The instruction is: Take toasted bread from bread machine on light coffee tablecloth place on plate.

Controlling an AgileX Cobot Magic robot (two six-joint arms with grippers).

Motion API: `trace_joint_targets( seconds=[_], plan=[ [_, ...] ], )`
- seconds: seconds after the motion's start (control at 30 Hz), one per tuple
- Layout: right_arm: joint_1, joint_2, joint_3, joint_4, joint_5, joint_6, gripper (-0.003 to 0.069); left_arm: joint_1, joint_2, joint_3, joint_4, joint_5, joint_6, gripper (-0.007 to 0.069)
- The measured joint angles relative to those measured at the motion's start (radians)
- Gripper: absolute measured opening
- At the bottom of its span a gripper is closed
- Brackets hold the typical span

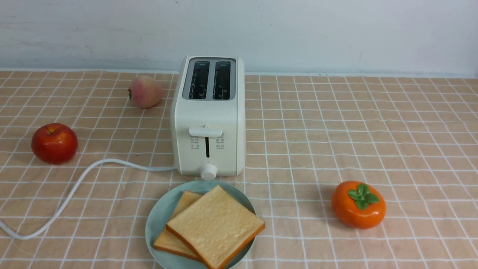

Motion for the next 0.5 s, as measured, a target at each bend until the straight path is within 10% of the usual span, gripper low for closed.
trace_joint_targets(
  seconds=[0.5],
  plan=[
    [0.0,0.0,0.0,0.003,0.0,0.0,0.0204,0.0,0.0,0.0,0.0,0.0,0.0,0.0123]
  ],
)
